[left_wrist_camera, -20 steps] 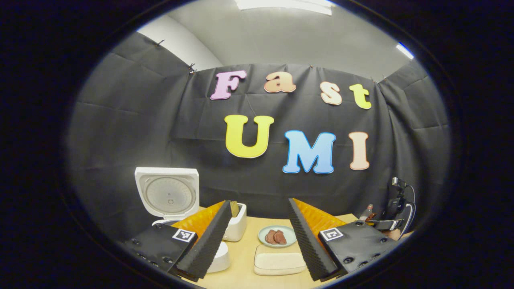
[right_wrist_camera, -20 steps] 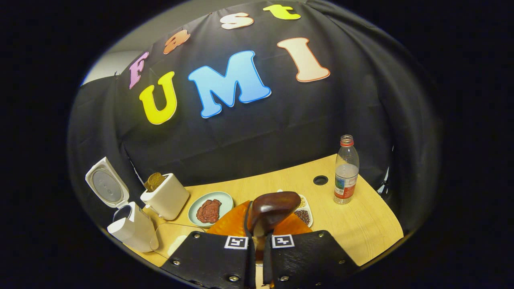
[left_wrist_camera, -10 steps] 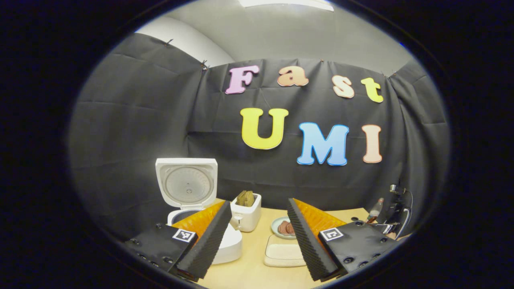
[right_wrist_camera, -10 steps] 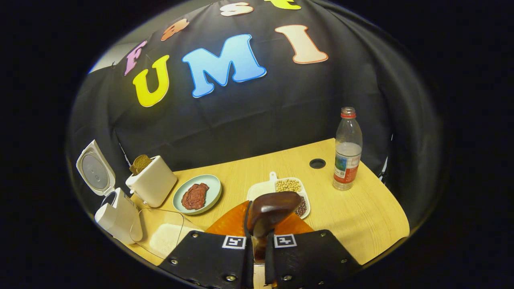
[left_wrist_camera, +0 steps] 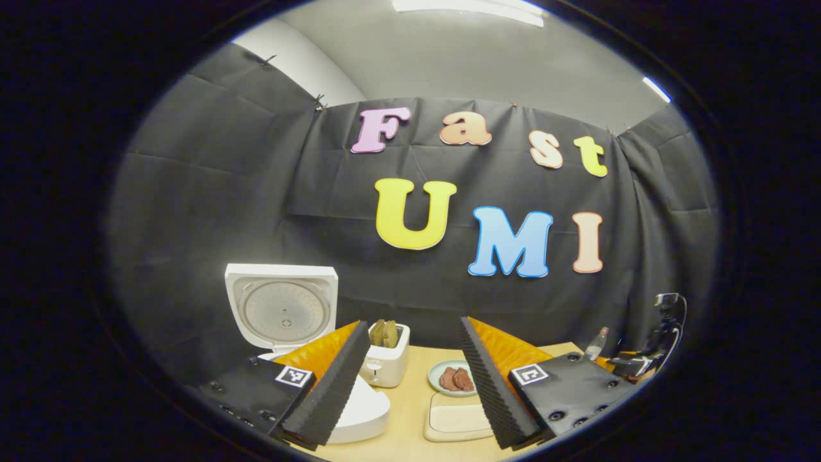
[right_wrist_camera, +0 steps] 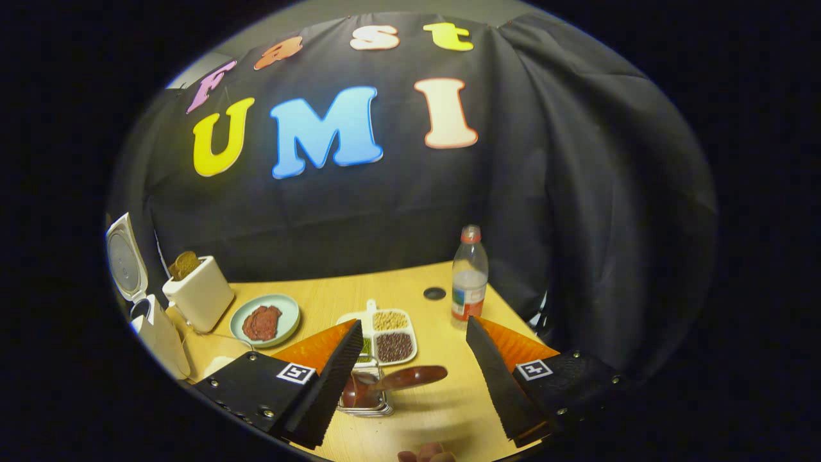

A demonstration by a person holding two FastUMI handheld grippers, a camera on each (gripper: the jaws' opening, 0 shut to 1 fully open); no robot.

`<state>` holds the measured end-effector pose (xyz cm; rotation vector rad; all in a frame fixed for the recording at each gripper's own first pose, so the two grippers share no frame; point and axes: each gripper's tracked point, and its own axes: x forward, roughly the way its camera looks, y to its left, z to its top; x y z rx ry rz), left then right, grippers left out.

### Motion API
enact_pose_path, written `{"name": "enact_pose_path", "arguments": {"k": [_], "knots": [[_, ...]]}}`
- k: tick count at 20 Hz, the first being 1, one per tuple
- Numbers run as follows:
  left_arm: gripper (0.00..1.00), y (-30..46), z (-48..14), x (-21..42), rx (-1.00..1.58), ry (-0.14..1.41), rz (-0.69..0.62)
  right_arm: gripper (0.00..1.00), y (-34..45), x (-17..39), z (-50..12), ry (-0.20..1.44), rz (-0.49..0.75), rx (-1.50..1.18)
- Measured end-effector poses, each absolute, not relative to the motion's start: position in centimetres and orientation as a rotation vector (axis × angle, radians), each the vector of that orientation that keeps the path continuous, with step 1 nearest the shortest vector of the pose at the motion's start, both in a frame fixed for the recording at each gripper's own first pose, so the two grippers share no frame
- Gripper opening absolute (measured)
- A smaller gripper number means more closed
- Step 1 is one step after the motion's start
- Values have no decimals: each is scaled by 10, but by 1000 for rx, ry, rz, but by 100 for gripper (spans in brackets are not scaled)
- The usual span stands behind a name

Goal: Close the left gripper, press the button to open the rice cooker; take a wooden spoon from the chopstick holder with the right hand, scoop a spoonful of rice and pour it into the rice cooker, then put the wooden spoon back into the chopstick holder.

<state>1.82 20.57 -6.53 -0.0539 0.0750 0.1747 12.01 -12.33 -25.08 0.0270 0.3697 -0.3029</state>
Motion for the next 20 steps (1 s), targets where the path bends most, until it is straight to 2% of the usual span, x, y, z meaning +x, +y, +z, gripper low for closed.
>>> {"name": "enact_pose_path", "arguments": {"k": [4, 7, 16, 20], "knots": [[96, 262, -44, 41, -66, 59, 230, 98, -96, 129, -172, 227, -264, 0], [97, 311, -24, 69, -68, 50, 275, 98, -63, 133, -138, 185, -214, -6], [97, 454, -7, 145, -12, 102, 413, 98, 13, 130, -120, 193, -132, 25], [97, 496, -13, 176, -14, 112, 459, 98, 18, 135, -120, 202, -166, -13]]}}
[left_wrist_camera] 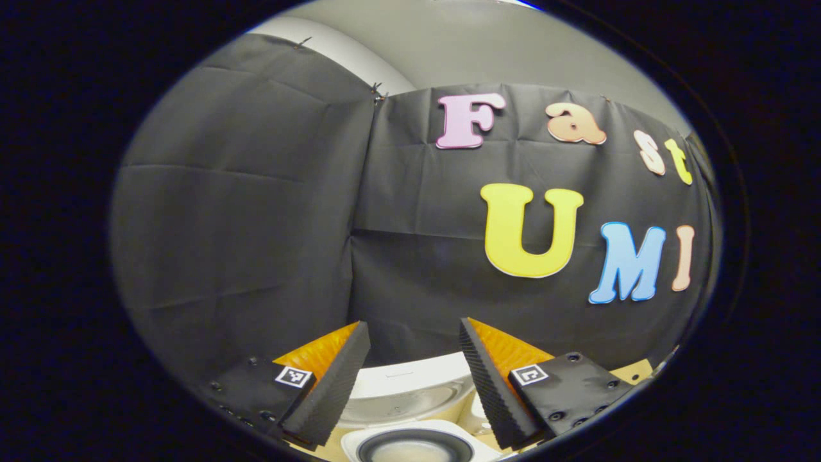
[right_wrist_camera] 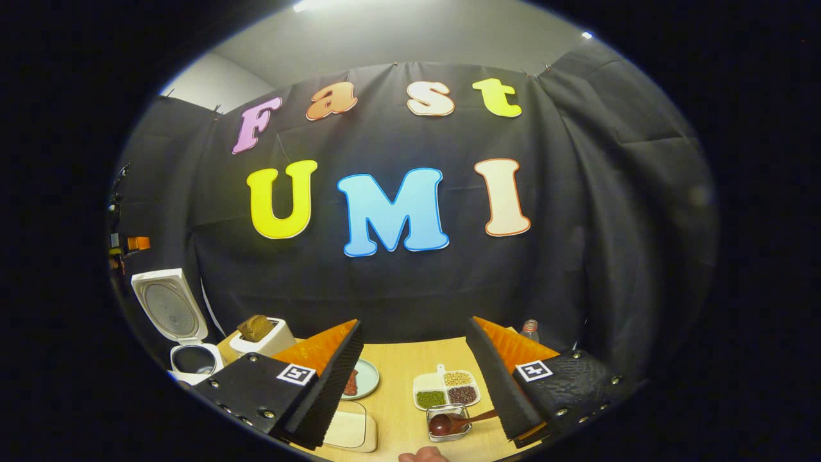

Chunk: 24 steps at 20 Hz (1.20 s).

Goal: Close the left gripper, press the button to open the rice cooker; take a wooden spoon from the chopstick holder with the right hand, scoop a spoonful of rice and pour it into the rice cooker, then put the wooden spoon back into the chopstick holder.

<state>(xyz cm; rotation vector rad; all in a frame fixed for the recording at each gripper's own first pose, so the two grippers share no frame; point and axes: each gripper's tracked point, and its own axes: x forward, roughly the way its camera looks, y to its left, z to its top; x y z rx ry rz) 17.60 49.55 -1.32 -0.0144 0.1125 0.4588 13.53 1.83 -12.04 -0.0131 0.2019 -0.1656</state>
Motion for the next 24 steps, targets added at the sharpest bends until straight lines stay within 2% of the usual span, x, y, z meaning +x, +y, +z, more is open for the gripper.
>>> {"name": "enact_pose_path", "arguments": {"k": [8, 12, 17, 18, 20, 23, 24], "knots": [[96, 534, -83, 225, -80, 266, 488, 98, 56, 155, -120, 216, -102, 0], [99, 531, -92, 217, -45, 293, 522, 98, 49, 156, -115, 206, -115, 11], [92, 505, -92, 195, -28, 271, 517, 98, 46, 151, -110, 196, -101, 30], [99, 497, -92, 188, -30, 266, 514, 98, 43, 150, -108, 191, -99, 31], [92, 482, -98, 176, -23, 255, 508, 98, 38, 144, -104, 186, -98, 29], [99, 463, -106, 158, -17, 248, 508, 98, 26, 135, -97, 174, -106, 17], [92, 458, -110, 153, -20, 250, 509, 98, 25, 133, -95, 171, -105, 18]]}}
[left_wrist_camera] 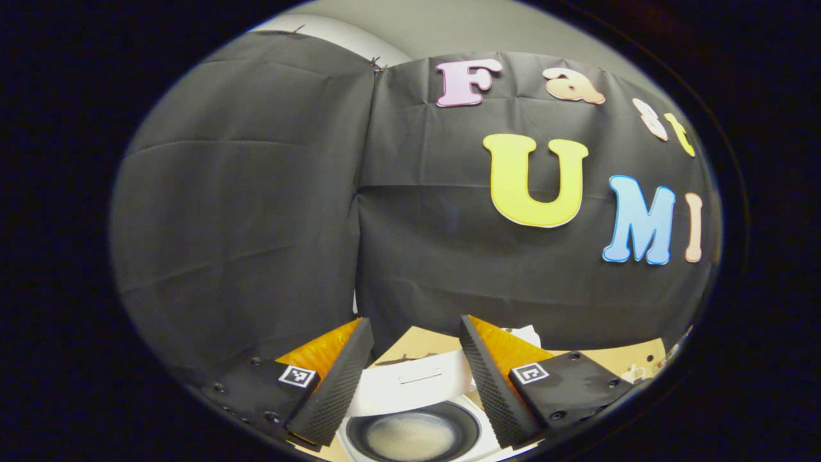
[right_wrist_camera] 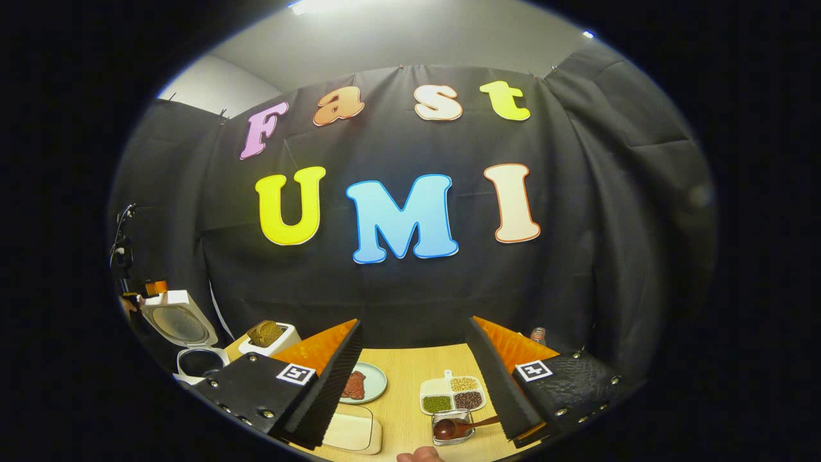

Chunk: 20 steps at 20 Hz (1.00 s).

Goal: Close the left gripper, press the button to open the rice cooker; take a wooden spoon from the chopstick holder with the right hand, scoop a spoonful of rice and pour it into the rice cooker, then put the wooden spoon back into the chopstick holder.

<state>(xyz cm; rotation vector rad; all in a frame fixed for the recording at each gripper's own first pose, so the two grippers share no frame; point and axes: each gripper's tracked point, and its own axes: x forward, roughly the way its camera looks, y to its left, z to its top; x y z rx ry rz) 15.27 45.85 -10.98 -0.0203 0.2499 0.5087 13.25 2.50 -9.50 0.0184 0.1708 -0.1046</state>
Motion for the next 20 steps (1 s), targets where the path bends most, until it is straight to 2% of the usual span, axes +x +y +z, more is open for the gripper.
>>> {"name": "enact_pose_path", "arguments": {"k": [1, 3, 4, 7, 8, 10, 12, 13, 15, 16, 17, 18, 19, 20], "knots": [[95, 453, -115, 147, -21, 251, 510, 98, 22, 131, -93, 168, -104, 18], [95, 442, -123, 138, -26, 256, 505, 98, 17, 127, -91, 166, -104, 21], [92, 435, -126, 133, -19, 247, 498, 98, 15, 125, -90, 165, -104, 22], [99, 409, -143, 113, -12, 233, 477, 98, 12, 120, -93, 173, -102, 21], [92, 406, -155, 107, -6, 231, 472, 98, 14, 120, -94, 177, -96, 21], [92, 393, -172, 97, -6, 240, 468, 98, 20, 120, -97, 192, -80, 15], [99, 384, -190, 89, -21, 256, 467, 98, 30, 121, -99, 203, -59, -4], [92, 380, -198, 85, -26, 264, 464, 98, 35, 121, -99, 205, -50, -13], [92, 375, -212, 79, -34, 283, 454, 98, 46, 121, -100, 211, -34, -24], [95, 372, -220, 76, -47, 295, 448, 98, 51, 121, -102, 216, -26, -26], [92, 369, -227, 72, -60, 305, 442, 98, 57, 120, -104, 223, -19, -27], [99, 369, -236, 69, -65, 319, 440, 98, 63, 120, -104, 226, -14, -30], [92, 369, -246, 66, -74, 338, 441, 98, 67, 119, -104, 226, -12, -36], [95, 371, -254, 63, -90, 350, 444, 98, 71, 119, -105, 226, -10, -42]]}}
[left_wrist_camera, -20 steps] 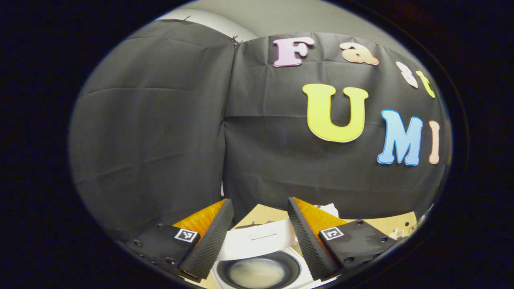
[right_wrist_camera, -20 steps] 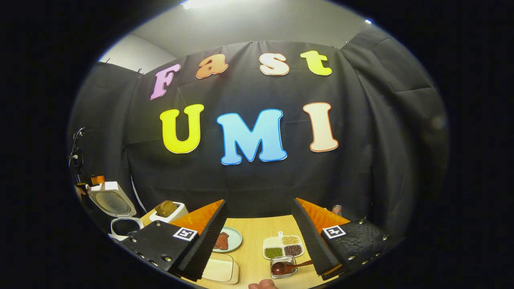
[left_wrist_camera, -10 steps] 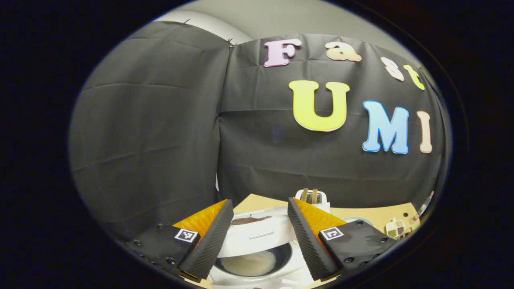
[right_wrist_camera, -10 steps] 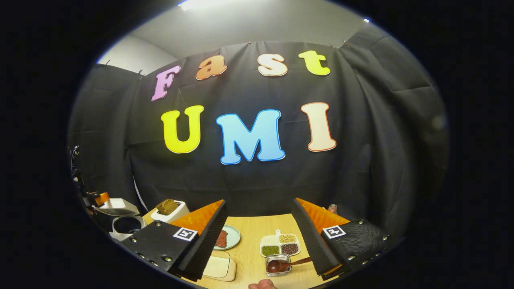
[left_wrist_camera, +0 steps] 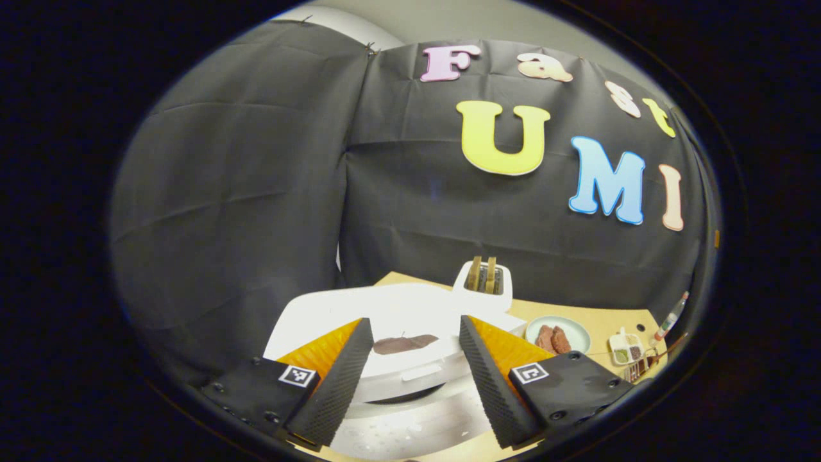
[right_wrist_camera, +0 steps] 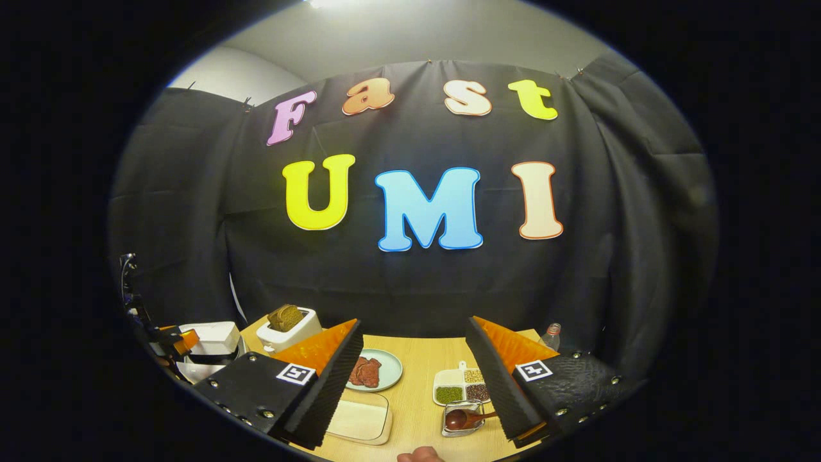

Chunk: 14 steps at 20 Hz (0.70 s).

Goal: Close the left gripper, press the button to open the rice cooker; take a wooden spoon from the chopstick holder with the right hand, scoop a spoonful of rice and pour it into the rice cooker, then put the wooden spoon back into the chopstick holder.

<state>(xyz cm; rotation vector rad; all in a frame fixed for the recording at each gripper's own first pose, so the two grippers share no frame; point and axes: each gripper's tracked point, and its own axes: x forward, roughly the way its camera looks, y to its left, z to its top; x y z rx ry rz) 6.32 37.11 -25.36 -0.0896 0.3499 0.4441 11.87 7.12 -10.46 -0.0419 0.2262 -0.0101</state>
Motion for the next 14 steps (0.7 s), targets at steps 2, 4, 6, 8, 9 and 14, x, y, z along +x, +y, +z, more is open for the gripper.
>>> {"name": "enact_pose_path", "arguments": {"k": [2, 4, 6, 8, 9, 14], "knots": [[95, 375, -268, 62, -115, 371, 447, 98, 79, 118, -105, 228, -12, -56], [95, 379, -285, 59, -125, 414, 451, 98, 83, 114, -106, 233, -20, -64], [95, 376, -299, 57, -144, 443, 429, 98, 87, 111, -107, 236, -37, -65], [96, 375, -307, 55, -107, 473, 411, 98, 91, 107, -112, 248, -52, -73], [96, 372, -308, 56, -97, 488, 395, 98, 93, 104, -115, 257, -57, -81], [99, 367, -294, 70, -135, 426, 334, 98, 102, 90, -115, 250, -77, -90]]}}
